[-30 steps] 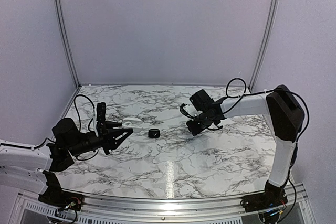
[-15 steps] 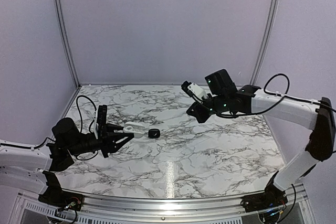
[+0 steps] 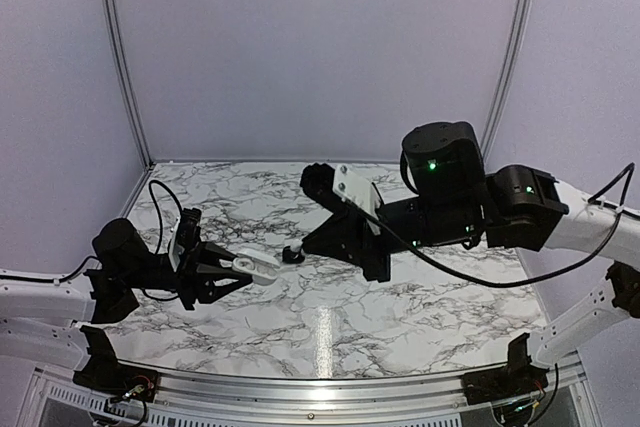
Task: Insert the wireless bluetooth earbuds into the charging case
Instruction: Insert the right earbud into the right side groove of the charging case.
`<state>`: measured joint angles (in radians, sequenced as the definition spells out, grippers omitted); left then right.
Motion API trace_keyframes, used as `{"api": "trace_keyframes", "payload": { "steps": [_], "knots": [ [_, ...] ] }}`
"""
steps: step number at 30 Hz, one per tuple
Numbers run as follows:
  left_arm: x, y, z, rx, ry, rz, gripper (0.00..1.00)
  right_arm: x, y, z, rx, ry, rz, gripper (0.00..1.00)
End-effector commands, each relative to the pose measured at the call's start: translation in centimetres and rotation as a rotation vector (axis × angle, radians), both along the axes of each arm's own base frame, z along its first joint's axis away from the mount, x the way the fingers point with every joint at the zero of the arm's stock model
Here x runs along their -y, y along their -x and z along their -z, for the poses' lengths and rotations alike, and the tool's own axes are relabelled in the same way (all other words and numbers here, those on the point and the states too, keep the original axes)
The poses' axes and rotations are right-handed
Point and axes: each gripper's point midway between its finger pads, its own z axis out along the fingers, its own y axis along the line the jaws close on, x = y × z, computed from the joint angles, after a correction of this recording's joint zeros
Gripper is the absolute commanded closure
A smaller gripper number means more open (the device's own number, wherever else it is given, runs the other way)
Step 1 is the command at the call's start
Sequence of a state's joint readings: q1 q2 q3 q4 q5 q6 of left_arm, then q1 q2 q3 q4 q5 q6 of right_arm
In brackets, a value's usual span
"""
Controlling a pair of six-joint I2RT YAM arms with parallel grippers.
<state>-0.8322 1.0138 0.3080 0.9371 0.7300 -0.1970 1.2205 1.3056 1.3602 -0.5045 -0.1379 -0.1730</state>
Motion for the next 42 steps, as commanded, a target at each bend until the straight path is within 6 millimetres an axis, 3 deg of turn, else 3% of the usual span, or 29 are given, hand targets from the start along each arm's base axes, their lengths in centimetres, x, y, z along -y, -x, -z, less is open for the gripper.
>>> {"api": "trace_keyframes", "payload": {
  "steps": [1,5,11,28,42],
  "knots": [
    [-0.2,1.0,-2.6,0.058,0.058,0.052,1.00,-1.6,3.9,-1.0,0.041,0.007,-0.074,1.00],
    [-0.2,1.2,-2.9,0.063,0.065,0.052,1.00,-3.2,5.3,0.2,0.053,0.041,-0.093,1.00],
    [-0.1,1.3,-2.8,0.057,0.061,0.060,1.00,-4.0,4.5,2.0,0.089,0.092,-0.049,1.00],
    [0.5,1.7,-2.0,0.048,0.041,0.087,1.00,-5.1,2.6,3.3,0.153,0.180,0.017,1.00],
    [0.6,1.9,-2.0,0.058,0.044,0.080,1.00,-5.9,2.4,4.0,0.153,0.199,0.021,1.00]
  ]
}}
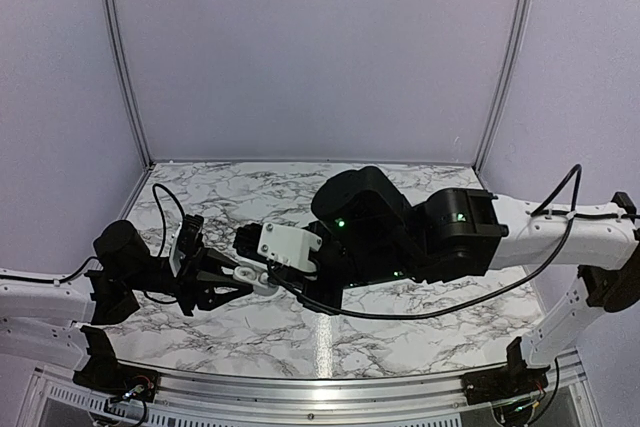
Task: Insert the wireless bluetooth earbuds into the charging case
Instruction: Insert the right earbud into the right side groove of the charging case.
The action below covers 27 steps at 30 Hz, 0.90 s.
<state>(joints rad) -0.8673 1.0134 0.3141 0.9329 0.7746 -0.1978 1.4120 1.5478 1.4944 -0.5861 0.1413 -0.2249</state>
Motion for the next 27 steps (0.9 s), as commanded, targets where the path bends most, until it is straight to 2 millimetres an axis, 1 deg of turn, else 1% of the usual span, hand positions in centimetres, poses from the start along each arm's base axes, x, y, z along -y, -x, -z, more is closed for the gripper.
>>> {"api": "trace_keyframes", "payload": {
  "steps": [1,8,11,15,22,27],
  "knots": [
    [0.1,0.0,-1.9,0.051,0.049,-0.001,1.00,-0.6,0.2,-1.7,0.013,-0.033,-0.007,1.00],
    [-0.1,-0.1,-2.1,0.066,0.060,-0.022,1.00,-0.8,0.9,-1.4,-0.042,-0.051,-0.029,1.00],
    [-0.2,-0.1,-2.3,0.072,0.065,-0.025,1.00,-0.7,0.7,-0.8,-0.069,-0.050,-0.031,1.00],
    [-0.2,0.0,-2.6,0.081,0.072,-0.022,1.00,-0.4,-0.2,-0.4,-0.113,-0.070,-0.021,1.00],
    [-0.4,0.2,-3.2,0.091,0.086,-0.024,1.00,-0.6,0.1,1.2,-0.167,-0.039,-0.049,1.00],
    [-0.4,0.1,-3.3,0.096,0.090,-0.031,1.00,-0.6,0.0,1.4,-0.169,-0.024,-0.044,1.00]
  ]
}}
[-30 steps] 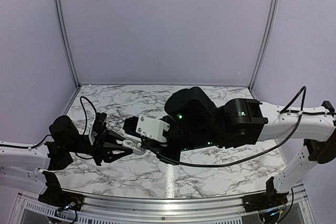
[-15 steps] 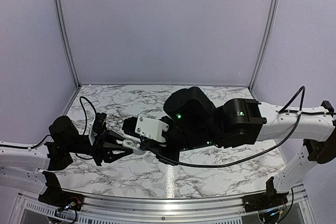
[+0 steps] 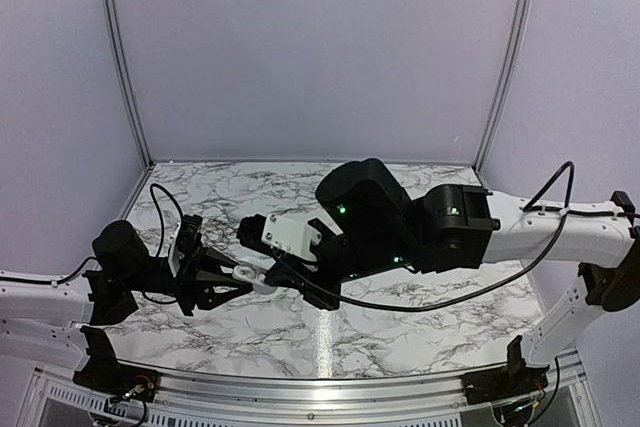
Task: Insert the wireless bluetooth earbuds into the charging case
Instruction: Insert the right earbud into the right side groove of the charging case.
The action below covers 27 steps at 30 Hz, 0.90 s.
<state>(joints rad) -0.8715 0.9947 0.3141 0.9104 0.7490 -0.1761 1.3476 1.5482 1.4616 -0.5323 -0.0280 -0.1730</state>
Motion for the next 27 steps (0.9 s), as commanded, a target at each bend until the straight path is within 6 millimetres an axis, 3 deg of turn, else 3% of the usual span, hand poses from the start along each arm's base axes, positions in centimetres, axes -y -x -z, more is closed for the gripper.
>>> {"api": "trace_keyframes", "payload": {
  "steps": [1,5,12,21,27],
  "knots": [
    [-0.3,0.2,-3.2,0.081,0.089,-0.009,1.00,-0.1,0.0,0.8,-0.028,0.029,0.002,1.00],
    [-0.3,0.2,-2.9,0.073,0.081,-0.011,1.00,0.1,-0.3,-0.4,-0.009,0.012,0.014,0.89],
    [-0.2,0.1,-2.4,0.069,0.071,-0.014,1.00,0.3,0.0,-2.4,0.016,-0.023,0.013,0.84],
    [0.0,0.0,-2.1,0.064,0.063,-0.009,1.00,0.3,0.0,-5.2,0.066,-0.081,0.025,0.68],
    [0.1,-0.1,-2.3,0.064,0.064,-0.008,1.00,0.8,0.2,-7.0,0.075,-0.151,0.021,0.34]
  ]
}}
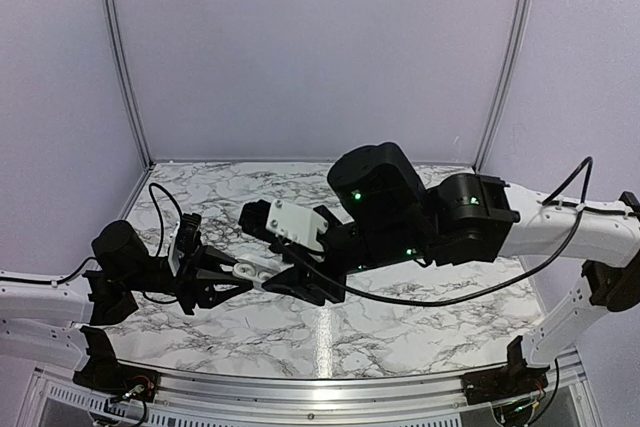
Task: Insert the wireless bluetooth earbuds into the charging case
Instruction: Insert the right earbud into the right side groove of the charging case, then adjust the right earbud in the charging case.
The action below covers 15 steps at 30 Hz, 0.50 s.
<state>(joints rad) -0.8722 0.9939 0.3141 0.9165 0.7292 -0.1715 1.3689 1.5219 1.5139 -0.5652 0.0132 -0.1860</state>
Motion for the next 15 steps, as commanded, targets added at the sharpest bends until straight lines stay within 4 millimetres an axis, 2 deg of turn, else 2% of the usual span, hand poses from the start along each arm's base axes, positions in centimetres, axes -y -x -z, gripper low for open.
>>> {"api": "trace_keyframes", "payload": {
  "steps": [1,3,5,10,15],
  "knots": [
    [0.1,0.2,-2.1,0.057,0.057,0.010,1.00,0.5,-0.4,-4.0,0.031,-0.108,0.020,0.29],
    [0.1,0.2,-2.2,0.057,0.058,0.011,1.00,0.5,-0.6,-3.2,0.024,-0.093,0.020,0.21],
    [0.1,0.1,-2.3,0.054,0.059,0.008,1.00,0.4,-0.8,-2.2,0.015,-0.071,0.018,0.17],
    [0.2,0.0,-2.5,0.048,0.063,0.004,1.00,0.0,-0.4,0.0,-0.013,-0.030,-0.021,0.17],
    [0.1,0.1,-2.6,0.050,0.066,0.005,1.00,-0.4,-0.5,1.2,-0.021,-0.006,-0.026,0.17]
  ]
}}
